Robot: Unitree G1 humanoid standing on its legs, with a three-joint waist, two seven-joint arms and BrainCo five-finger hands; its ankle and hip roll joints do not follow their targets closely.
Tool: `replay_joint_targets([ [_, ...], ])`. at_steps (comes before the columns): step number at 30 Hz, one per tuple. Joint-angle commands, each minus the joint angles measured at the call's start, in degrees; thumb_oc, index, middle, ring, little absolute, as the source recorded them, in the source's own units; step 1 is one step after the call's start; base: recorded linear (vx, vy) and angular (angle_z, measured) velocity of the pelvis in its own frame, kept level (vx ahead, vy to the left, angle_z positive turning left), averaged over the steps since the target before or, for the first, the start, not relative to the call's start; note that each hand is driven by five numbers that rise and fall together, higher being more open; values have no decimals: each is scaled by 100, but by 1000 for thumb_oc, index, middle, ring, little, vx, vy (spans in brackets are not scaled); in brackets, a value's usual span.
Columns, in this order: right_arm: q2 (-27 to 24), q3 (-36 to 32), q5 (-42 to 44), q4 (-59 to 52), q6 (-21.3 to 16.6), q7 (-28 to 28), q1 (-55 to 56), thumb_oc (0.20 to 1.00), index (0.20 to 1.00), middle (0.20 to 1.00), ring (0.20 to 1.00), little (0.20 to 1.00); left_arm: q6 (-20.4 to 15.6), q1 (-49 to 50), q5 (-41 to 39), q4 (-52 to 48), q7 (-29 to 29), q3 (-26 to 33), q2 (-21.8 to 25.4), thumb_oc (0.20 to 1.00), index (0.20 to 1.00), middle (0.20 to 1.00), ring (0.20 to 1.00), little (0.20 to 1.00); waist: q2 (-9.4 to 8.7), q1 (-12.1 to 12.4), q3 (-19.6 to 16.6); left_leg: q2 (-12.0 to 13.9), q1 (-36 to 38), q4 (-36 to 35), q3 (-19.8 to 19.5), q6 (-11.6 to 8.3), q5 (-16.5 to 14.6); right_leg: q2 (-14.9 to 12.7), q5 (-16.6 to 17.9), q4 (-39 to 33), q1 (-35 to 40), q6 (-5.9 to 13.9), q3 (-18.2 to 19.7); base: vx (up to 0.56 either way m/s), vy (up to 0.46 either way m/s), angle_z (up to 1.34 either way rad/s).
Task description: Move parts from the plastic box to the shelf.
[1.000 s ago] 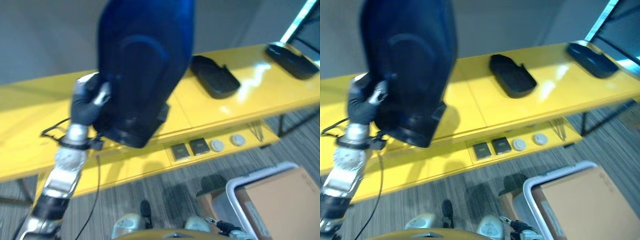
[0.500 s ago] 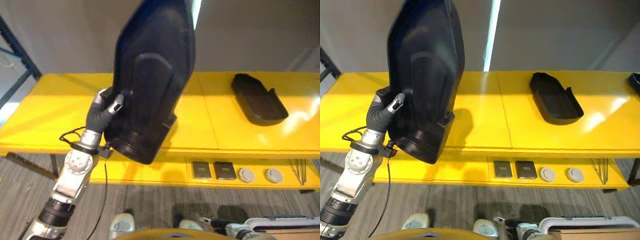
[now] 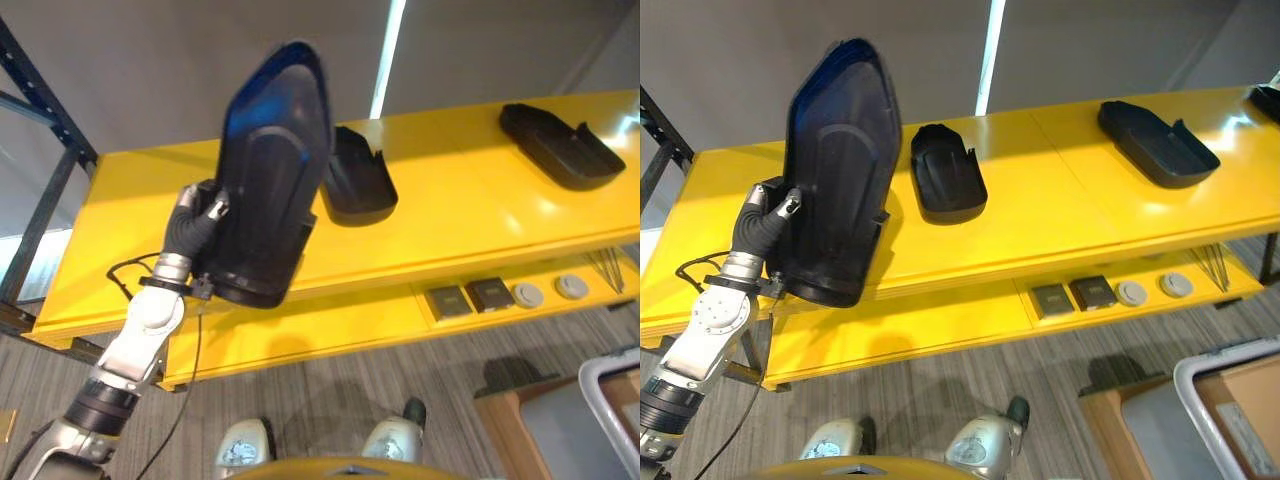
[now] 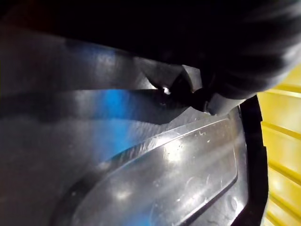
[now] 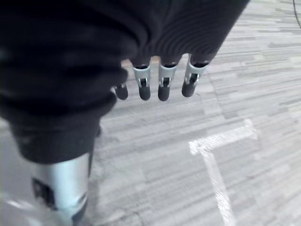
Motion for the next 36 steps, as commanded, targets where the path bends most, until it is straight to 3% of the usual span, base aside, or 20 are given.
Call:
replay_joint_targets([
  [1, -205, 477, 427, 674, -413, 36, -126, 1000, 1000, 1000, 1000, 1000, -344, -213, -252, -1285, 108, 616, -40, 200, 200, 200, 200, 200, 113, -96, -251, 208, 973, -2194, -328, -61, 1063, 1310, -1802, -344, 886, 228, 113, -16, 228, 33],
  [3, -208, 513, 576, 568, -561, -92, -99, 1000, 1000, 1000, 1000, 1000, -279, -162, -158, -1320, 300, 661, -70, 200, 200, 200, 200, 200, 40, -110, -328, -64, 946, -2227, -518, 49, 1026, 1675, -1908, -452, 929, 80, 210, 4, 99, 77],
  [5, -245, 530, 588, 520, -540, -10, -86, 1000, 1000, 1000, 1000, 1000, -277, -132, -125, -1298, 374, 694, -84, 200, 200, 200, 200, 200, 7, -132, -353, -159, 935, -2243, -593, 76, 1022, 1817, -1892, -571, 959, 12, 327, 35, 41, 44],
  [6, -309, 552, 661, 448, -433, 369, -87, 1000, 1000, 1000, 1000, 1000, -151, -76, 145, -1237, 828, 799, -59, 200, 200, 200, 200, 200, -58, -133, -397, -321, 910, -2262, -636, 106, 999, 1959, -1760, -988, 1041, -28, 467, 71, -8, 12],
  [9, -285, 728, 540, 295, -385, 798, -83, 1000, 1000, 1000, 1000, 1000, 17, -97, -183, -943, 1171, 1059, 11, 200, 200, 200, 200, 200, -74, -127, -399, -512, 814, -2270, -657, 171, 1012, 2068, -1573, -1291, 1036, 11, 675, 37, -85, 11],
  [12, -269, 826, 719, 227, -412, 994, -96, 1000, 1000, 1000, 1000, 1000, 108, -109, -371, -669, 1103, 1195, 11, 200, 200, 200, 200, 200, -76, -118, -370, -577, 737, -2270, -605, 182, 1028, 2094, -1517, -1342, 984, 25, 669, 16, -75, 31],
  [13, -286, 839, 894, 143, -423, 969, -108, 1000, 1000, 1000, 1000, 1000, 348, -100, -307, -473, 926, 1263, 27, 200, 200, 200, 200, 200, -72, -126, -354, -615, 678, -2270, -555, 186, 1042, 2121, -1491, -1378, 958, 30, 673, 18, -43, 15],
  [19, -455, 903, 761, -82, -357, 1116, -227, 1000, 1000, 1000, 1000, 1000, 497, -484, -587, 490, 730, 1161, 101, 200, 200, 200, 200, 200, -8, -295, -220, -653, 382, -2270, -313, 166, 1126, 2263, -1480, -1371, 634, -6, 768, -37, -16, 1],
  [20, -479, 932, 761, -103, -352, 1144, -251, 1000, 1000, 1000, 1000, 1000, 661, -607, -749, 639, 570, 1131, 141, 200, 200, 200, 200, 200, 4, -330, -174, -644, 340, -2270, -297, 162, 1138, 2266, -1464, -1381, 582, -1, 806, -22, -8, -8],
  [26, -660, 1053, 537, -278, -274, 1296, -385, 1000, 1000, 1000, 1000, 1000, 966, -1415, -1825, 1875, -282, 1124, 433, 200, 200, 200, 200, 200, 96, -570, 106, -512, 184, -2270, -117, 120, 1200, 2222, -1400, -1371, 360, 11, 1003, -6, 10, -16],
  [30, -776, 1112, 466, -296, -344, 1381, -477, 1000, 1000, 1000, 1000, 1000, 1049, -2024, -2032, 2650, -353, 1068, 679, 200, 200, 200, 200, 200, 161, -731, 280, -439, 87, -2270, -41, 92, 1221, 2121, -1345, -1385, 217, 47, 1133, -12, 31, -19],
  [33, -816, 1166, 403, -337, -336, 1442, -540, 1000, 1000, 1000, 1000, 1000, 1225, -2315, -2192, 3108, -444, 998, 849, 200, 200, 200, 200, 200, 185, -800, 385, -398, 68, -2270, -8, 78, 1210, 2053, -1324, -1390, 158, 71, 1185, 12, 12, -25],
  [34, -834, 1186, 373, -348, -335, 1447, -556, 1000, 1000, 1000, 1000, 1000, 1490, -2411, -2147, 3241, -498, 955, 936, 200, 200, 200, 200, 200, 197, -827, 421, -383, 63, -2270, 4, 68, 1211, 2029, -1315, -1395, 140, 81, 1202, 20, 6, -15],
  [36, -838, 1207, 358, -369, -335, 1437, -568, 1000, 1000, 1000, 1000, 1000, 1660, -2481, -2209, 3409, -588, 900, 1004, 200, 200, 200, 200, 200, 207, -849, 465, -374, 56, -2270, 13, 60, 1211, 2011, -1312, -1396, 120, 84, 1204, 10, 3, -2],
])
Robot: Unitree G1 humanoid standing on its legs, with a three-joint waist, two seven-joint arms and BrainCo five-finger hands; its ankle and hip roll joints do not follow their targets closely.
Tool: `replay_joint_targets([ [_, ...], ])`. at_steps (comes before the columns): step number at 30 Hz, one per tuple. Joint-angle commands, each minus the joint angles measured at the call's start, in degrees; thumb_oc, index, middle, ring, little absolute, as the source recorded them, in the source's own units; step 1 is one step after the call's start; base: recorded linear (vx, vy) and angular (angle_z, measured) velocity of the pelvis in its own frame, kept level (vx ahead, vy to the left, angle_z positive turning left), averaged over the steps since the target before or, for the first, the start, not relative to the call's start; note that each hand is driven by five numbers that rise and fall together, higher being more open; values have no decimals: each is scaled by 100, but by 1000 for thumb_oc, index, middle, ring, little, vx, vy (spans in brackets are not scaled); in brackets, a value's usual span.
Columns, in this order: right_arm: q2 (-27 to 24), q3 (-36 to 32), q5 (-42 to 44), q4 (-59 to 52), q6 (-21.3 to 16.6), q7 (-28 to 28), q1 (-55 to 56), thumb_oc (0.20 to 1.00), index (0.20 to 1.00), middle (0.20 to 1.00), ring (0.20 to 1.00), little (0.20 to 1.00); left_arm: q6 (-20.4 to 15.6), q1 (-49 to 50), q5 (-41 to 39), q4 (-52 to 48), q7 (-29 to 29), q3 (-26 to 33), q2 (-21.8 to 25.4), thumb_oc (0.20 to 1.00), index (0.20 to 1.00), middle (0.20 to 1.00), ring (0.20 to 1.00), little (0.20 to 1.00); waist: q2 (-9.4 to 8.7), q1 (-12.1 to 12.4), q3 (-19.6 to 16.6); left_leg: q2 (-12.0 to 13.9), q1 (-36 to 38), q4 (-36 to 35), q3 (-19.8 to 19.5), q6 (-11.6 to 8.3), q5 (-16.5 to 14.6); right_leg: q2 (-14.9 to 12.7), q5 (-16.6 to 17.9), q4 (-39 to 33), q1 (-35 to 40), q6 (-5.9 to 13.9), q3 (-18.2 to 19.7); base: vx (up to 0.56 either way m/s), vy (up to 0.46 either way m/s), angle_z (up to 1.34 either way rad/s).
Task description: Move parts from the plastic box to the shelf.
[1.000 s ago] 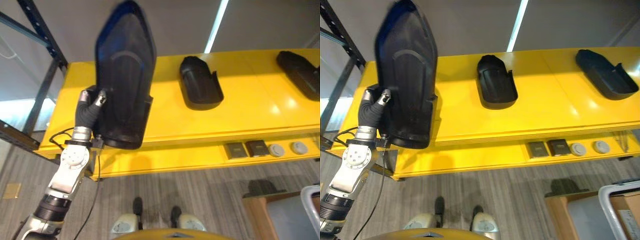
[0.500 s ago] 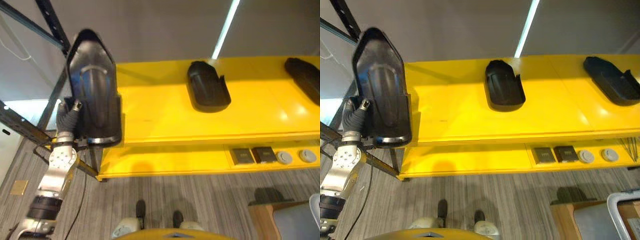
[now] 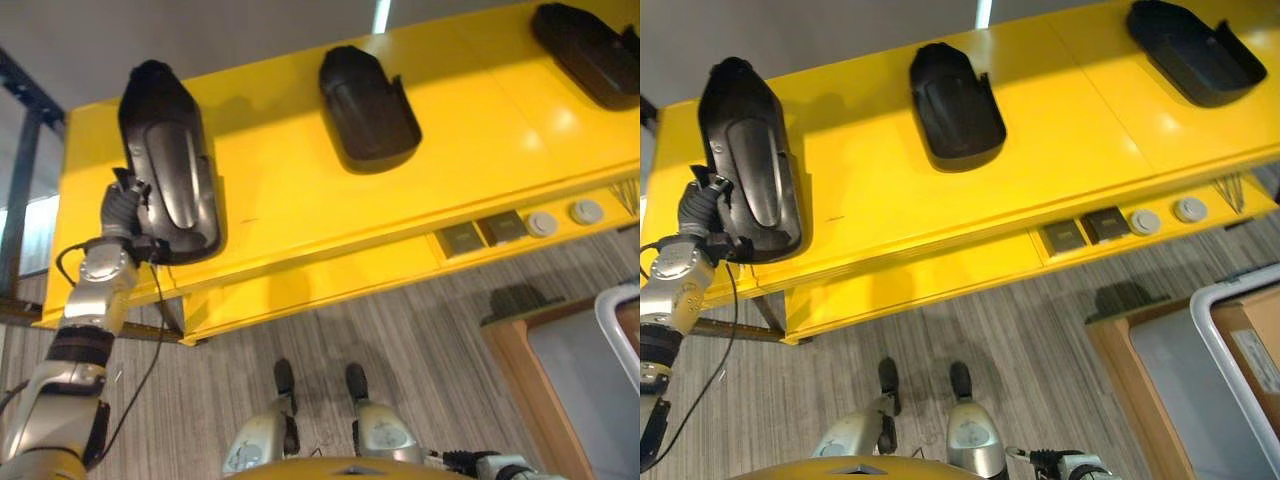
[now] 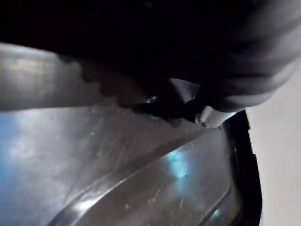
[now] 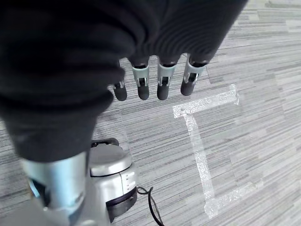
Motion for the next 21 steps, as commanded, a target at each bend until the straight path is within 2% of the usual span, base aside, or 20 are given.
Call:
replay_joint_targets([
  [1, 3, 245, -204, -36, 130, 111, 80, 1000, 1000, 1000, 1000, 1000, 267, -566, -232, 204, -187, 26, 354, 200, 200, 200, 200, 200, -165, 52, 64, -99, 284, -4, 243, 56, -507, -122, 171, 44, -425, 81, 151, 12, 21, -3],
  [4, -70, 298, -116, -50, 77, 90, 12, 1000, 1000, 1000, 1000, 1000, 410, -748, -182, 646, -82, -102, 461, 200, 200, 200, 200, 200, -123, -3, 161, -88, 260, -4, 289, 37, -498, -124, 156, 50, -471, 64, 147, 0, 34, -1],
  [6, -113, 341, -115, -92, 125, 118, -96, 1000, 1000, 1000, 1000, 1000, 671, -864, -205, 865, -139, -212, 528, 200, 200, 200, 200, 200, -92, -31, 247, -80, 233, -4, 305, 17, -481, -91, 139, 60, -514, 31, 161, -10, 15, -7],
  [14, -116, 466, 119, -152, 145, 26, -251, 1000, 1000, 1000, 1000, 1000, 930, -1037, -137, 1194, -153, -323, 496, 200, 200, 200, 200, 200, -75, -49, 401, -29, 194, -4, 319, -27, -445, -16, 86, 70, -537, -38, 142, -1, -5, -1],
  [15, -162, 463, 203, -162, 179, 13, -310, 1000, 1000, 1000, 1000, 1000, 1034, -1074, -160, 1230, -357, -416, 501, 1000, 1000, 1000, 1000, 1000, -77, -50, 458, -8, 179, -4, 341, -45, -426, 7, 68, 79, -550, -58, 122, 1, -41, 0],
  [21, -219, 430, 182, -157, 178, 31, -316, 1000, 1000, 1000, 1000, 1000, 1214, -1194, -296, 1297, -554, -496, 566, 1000, 1000, 1000, 1000, 1000, -67, -83, 507, 25, 189, -4, 384, -70, -410, 32, 43, 91, -543, -77, 127, 0, 0, 0],
])
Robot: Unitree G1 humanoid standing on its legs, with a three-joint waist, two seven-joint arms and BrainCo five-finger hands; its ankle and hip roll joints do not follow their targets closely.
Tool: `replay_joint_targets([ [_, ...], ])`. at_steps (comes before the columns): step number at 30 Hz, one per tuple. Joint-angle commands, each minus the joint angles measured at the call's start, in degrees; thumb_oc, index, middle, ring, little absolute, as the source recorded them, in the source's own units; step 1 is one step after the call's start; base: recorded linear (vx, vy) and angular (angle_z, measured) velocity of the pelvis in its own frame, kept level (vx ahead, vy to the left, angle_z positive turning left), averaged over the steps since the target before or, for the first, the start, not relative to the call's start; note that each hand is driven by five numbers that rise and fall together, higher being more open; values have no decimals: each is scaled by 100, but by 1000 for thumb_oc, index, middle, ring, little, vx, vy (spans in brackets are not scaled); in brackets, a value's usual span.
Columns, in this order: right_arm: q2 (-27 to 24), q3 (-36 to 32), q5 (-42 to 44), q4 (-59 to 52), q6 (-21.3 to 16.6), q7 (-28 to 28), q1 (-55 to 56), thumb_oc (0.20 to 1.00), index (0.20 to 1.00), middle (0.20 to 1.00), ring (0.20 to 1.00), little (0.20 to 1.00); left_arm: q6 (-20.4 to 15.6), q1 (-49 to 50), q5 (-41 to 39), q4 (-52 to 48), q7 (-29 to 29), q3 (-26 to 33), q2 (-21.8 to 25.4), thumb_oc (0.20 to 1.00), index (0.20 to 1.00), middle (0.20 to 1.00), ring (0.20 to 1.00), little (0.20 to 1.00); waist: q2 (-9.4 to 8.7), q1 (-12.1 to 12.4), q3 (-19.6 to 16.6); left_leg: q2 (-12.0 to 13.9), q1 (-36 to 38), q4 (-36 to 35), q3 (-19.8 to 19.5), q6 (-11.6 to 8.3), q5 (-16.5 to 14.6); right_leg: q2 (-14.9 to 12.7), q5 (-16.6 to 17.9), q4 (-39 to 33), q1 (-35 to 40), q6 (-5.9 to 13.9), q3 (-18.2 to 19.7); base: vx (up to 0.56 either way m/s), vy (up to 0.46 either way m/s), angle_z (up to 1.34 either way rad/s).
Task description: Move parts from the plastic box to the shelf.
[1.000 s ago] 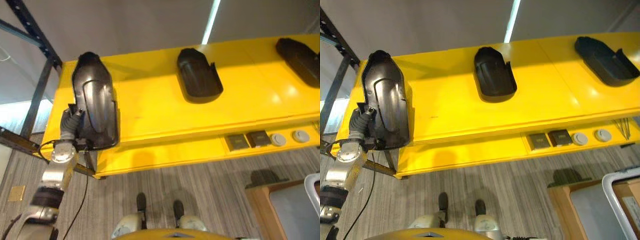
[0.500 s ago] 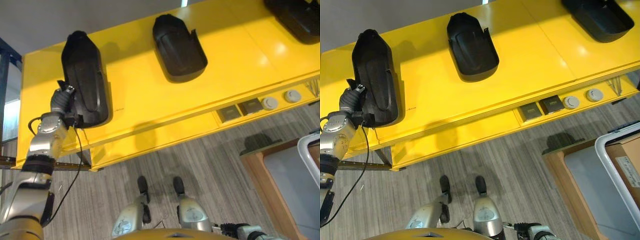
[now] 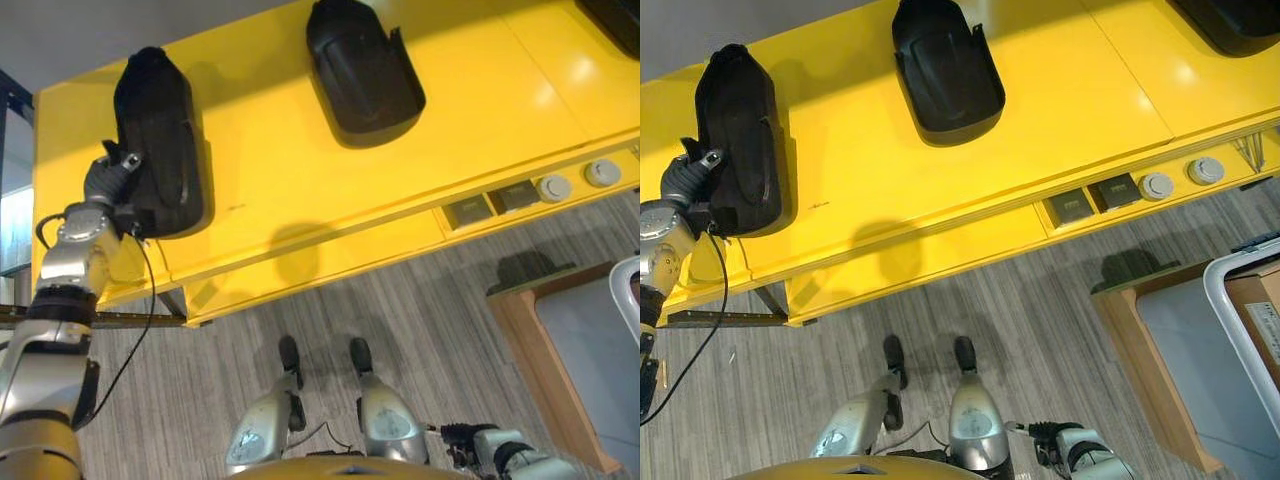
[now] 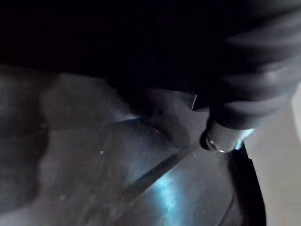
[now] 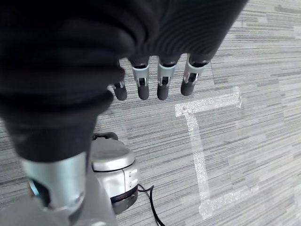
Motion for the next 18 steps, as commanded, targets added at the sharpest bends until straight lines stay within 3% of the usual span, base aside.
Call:
replay_joint_targets([
  [1, -53, 127, 102, -42, 177, 40, 133, 1000, 1000, 1000, 1000, 1000, 282, -173, -97, 553, -249, -296, 82, 1000, 1000, 1000, 1000, 1000, -239, -31, -10, 6, 267, -4, 273, -39, -426, 15, 1, 91, -443, -64, 100, 0, 0, 0],
  [5, -57, 118, 132, -51, 158, 29, 153, 1000, 1000, 1000, 1000, 1000, 437, -246, -123, 557, -387, -356, 92, 1000, 1000, 1000, 1000, 1000, -236, -48, -12, 18, 307, -4, 290, -49, -426, 30, -21, 89, -395, -75, 96, 0, 0, 0],
  [9, -65, 117, 124, -22, 138, 64, 166, 1000, 1000, 1000, 1000, 1000, 495, -312, -210, 653, -178, -358, 145, 1000, 1000, 1000, 1000, 1000, -225, -63, -64, 25, 378, -4, 307, -65, -426, 37, -45, 76, -307, -80, 94, 28, -1, 0],
  [10, -27, 107, 66, -19, 171, 63, 217, 1000, 1000, 1000, 1000, 1000, 704, -253, 141, 624, -138, -322, 173, 1000, 1000, 1000, 1000, 1000, -215, -45, -135, 29, 455, -4, 312, -73, -428, 36, -62, 61, -204, -74, 77, 62, -11, 0],
  [18, -26, 106, -9, 63, 179, 138, 359, 1000, 1000, 1000, 1000, 1000, 1098, -321, 1643, 738, -115, -537, 592, 1000, 1000, 1000, 1000, 1000, -169, -5, -439, -3, 672, -4, 324, -87, -432, 24, -94, 22, 93, -49, 1, 55, 2, 0],
])
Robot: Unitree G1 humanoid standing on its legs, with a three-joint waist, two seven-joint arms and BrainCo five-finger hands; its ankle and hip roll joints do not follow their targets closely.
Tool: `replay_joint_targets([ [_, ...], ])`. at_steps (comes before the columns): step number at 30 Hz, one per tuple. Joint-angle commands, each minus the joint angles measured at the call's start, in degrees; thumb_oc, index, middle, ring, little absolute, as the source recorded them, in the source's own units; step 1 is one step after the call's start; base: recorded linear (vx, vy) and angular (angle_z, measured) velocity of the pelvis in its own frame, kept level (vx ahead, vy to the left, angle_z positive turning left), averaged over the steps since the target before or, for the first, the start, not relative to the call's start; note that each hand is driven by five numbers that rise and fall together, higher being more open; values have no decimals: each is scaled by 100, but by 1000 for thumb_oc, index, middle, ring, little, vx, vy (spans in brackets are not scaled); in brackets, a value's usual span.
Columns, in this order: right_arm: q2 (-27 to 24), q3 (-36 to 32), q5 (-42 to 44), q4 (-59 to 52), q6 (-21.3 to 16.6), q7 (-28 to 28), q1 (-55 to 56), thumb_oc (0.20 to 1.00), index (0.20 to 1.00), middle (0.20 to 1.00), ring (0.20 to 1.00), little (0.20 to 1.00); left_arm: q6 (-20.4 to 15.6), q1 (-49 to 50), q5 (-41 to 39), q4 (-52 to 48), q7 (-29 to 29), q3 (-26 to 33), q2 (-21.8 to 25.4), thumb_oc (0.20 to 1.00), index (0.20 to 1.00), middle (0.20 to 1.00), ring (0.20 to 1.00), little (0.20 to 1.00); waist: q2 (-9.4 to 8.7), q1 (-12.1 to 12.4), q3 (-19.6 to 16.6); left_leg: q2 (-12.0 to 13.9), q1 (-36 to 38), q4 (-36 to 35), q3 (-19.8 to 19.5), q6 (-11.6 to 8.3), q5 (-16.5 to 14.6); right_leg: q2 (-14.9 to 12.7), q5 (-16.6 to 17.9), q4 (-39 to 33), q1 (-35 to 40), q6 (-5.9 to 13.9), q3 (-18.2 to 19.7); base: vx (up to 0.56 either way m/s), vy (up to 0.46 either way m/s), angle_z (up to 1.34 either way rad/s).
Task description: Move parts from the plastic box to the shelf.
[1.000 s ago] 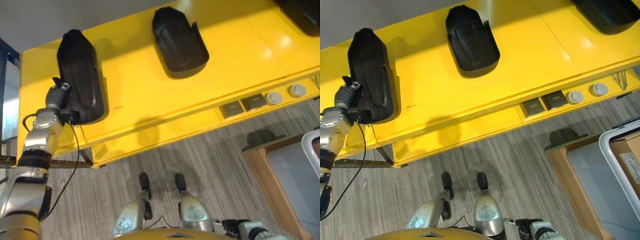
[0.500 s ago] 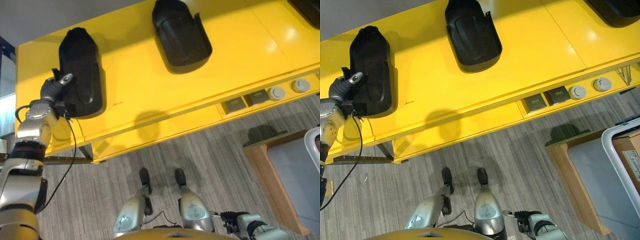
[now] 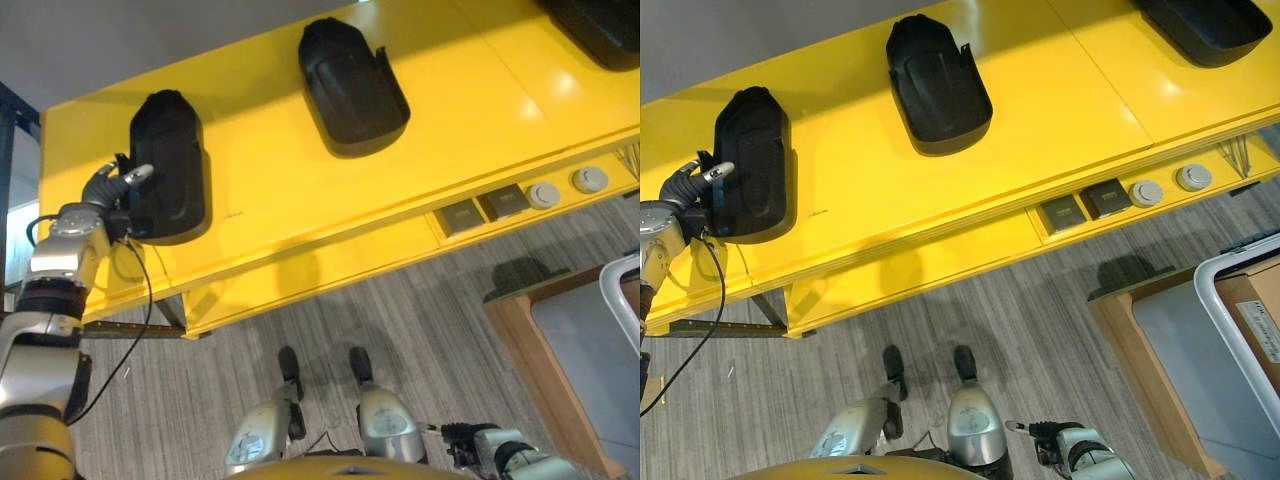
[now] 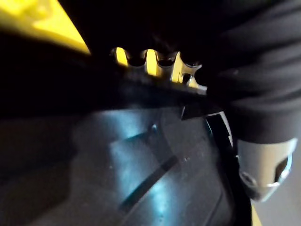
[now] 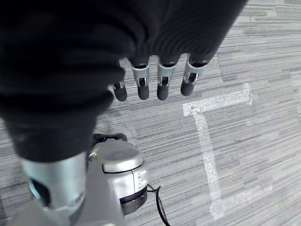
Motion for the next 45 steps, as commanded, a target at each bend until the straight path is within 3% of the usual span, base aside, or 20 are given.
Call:
replay_joint_targets([
  [1, -3, 113, -9, 50, 192, 144, 359, 1000, 1000, 1000, 1000, 1000, 323, -141, 885, 378, 28, -240, 408, 1000, 1000, 1000, 1000, 1000, -136, 71, -493, -11, 236, -3, 315, -34, -388, 25, -79, 12, -338, -34, 12, 42, -9, 0],
  [6, 68, 140, 31, 87, 229, 119, 477, 1000, 1000, 1000, 1000, 1000, 464, -354, 1191, 539, -76, -518, 545, 1000, 1000, 1000, 1000, 1000, -134, 85, -759, -27, 408, -3, 342, -40, -429, 31, -102, -32, -128, 18, -30, 51, -16, 3],
  [9, 108, 144, -12, 130, 235, 119, 513, 1000, 1000, 1000, 1000, 1000, 298, -454, 1215, 595, -21, -587, 580, 1000, 1000, 1000, 1000, 1000, -143, 96, -856, -31, 471, -3, 364, -39, -443, 38, -118, -32, -61, 32, -43, 25, -23, 1],
  [12, 162, 170, -3, 199, 224, 85, 565, 1000, 1000, 1000, 1000, 1000, -199, -626, 1026, 506, 258, -673, 652, 1000, 1000, 1000, 1000, 1000, -169, 120, -990, -35, 550, -3, 396, -35, -466, 45, -133, -32, 26, 50, -63, 19, -33, 1],
  [13, 203, 170, -83, 267, 213, 94, 604, 1000, 1000, 1000, 1000, 1000, -779, -798, 627, 134, 423, -665, 705, 1000, 1000, 1000, 1000, 1000, -203, 152, -1105, -29, 624, -3, 423, -31, -499, 55, -164, -32, 117, 52, -81, -4, -32, 3],
  [16, 236, 157, -157, 326, 176, 101, 620, 1000, 1000, 1000, 1000, 1000, -1043, -868, 172, -228, 458, -622, 693, 1000, 1000, 1000, 1000, 1000, -224, 174, -1165, -23, 658, -3, 438, -28, -522, 58, -181, -32, 159, 51, -90, -23, -24, 9],
  [17, 257, 128, -160, 359, 155, 95, 618, 1000, 1000, 1000, 1000, 1000, -1575, -874, -36, -769, 391, -532, 606, 1000, 1000, 1000, 1000, 1000, -248, 207, -1200, -19, 713, -3, 427, -23, -559, 63, -210, -32, 231, 50, -104, -44, -28, 10],
  [18, 272, 43, -166, 379, 200, 101, 575, 1000, 1000, 1000, 1000, 1000, -1600, -643, 174, -1462, 522, -347, 516, 1000, 1000, 1000, 1000, 1000, -277, 268, -1255, -15, 715, -3, 395, -28, -551, 60, -202, -32, 250, 37, -120, -85, -38, 7],
  [19, 334, -35, -127, 399, 223, 64, 546, 1000, 1000, 1000, 1000, 1000, -1894, -227, 99, -2222, 361, -161, 419, 200, 200, 200, 200, 200, -330, 366, -1307, -7, 752, -3, 340, -25, -560, 51, -206, -32, 304, 22, -163, -75, -31, 3],
  [21, 363, -99, -125, 413, 241, 45, 539, 1000, 1000, 1000, 1000, 1000, -1820, 216, 55, -2797, 107, 117, 261, 200, 200, 200, 200, 200, -356, 434, -1344, -5, 781, -3, 298, -13, -578, 43, -225, -32, 354, 7, -205, -40, -14, -7],
  [26, 635, -219, -87, 398, 169, -114, 651, 1000, 1000, 1000, 1000, 1000, -2050, 2066, 312, -4459, -261, 670, -875, 200, 200, 200, 200, 200, -487, 749, -1417, -26, 872, -3, 52, 65, -661, 21, -290, -32, 509, -45, -368, -20, -3, 18],
  [28, 711, -213, -72, 310, 195, -157, 726, 1000, 1000, 1000, 1000, 1000, -2368, 2810, 421, -4473, -483, 715, -1263, 200, 200, 200, 200, 200, -538, 869, -1403, -39, 875, -3, -41, 86, -676, 12, -299, -32, 542, -50, -425, -19, 7, 25],
  [30, 733, -216, -120, 266, 244, -137, 759, 1000, 1000, 1000, 1000, 1000, -2407, 3219, 469, -4375, -564, 690, -1443, 200, 200, 200, 200, 200, -564, 934, -1395, -47, 871, -3, -84, 96, -687, 9, -301, -32, 551, -52, -461, -7, 0, 10],
  [32, 745, -201, -138, 246, 265, -125, 778, 1000, 1000, 1000, 1000, 1000, -2479, 3420, 539, -4287, -591, 646, -1551, 200, 200, 200, 200, 200, -581, 966, -1389, -50, 865, -3, -104, 98, -690, 8, -297, -32, 551, -52, -479, -3, 1, 14],
  [38, 775, -93, 45, 309, 276, -8, 740, 1000, 1000, 1000, 1000, 1000, -3205, 3994, 481, -3991, -712, 56, -1792, 200, 200, 200, 200, 200, -599, 1102, -1296, -54, 760, -3, -119, 102, -682, -19, -274, -32, 474, -44, -627, 16, 8, 19],
  [45, 755, 96, -34, 240, 235, -24, 825, 1000, 1000, 1000, 1000, 1000, -3569, 3574, 626, -3855, -320, -228, -1760, 200, 200, 200, 200, 200, -563, 909, -1164, -18, 578, -3, 29, 95, -674, -14, -230, -32, 231, -10, -492, 37, 9, -6],
])
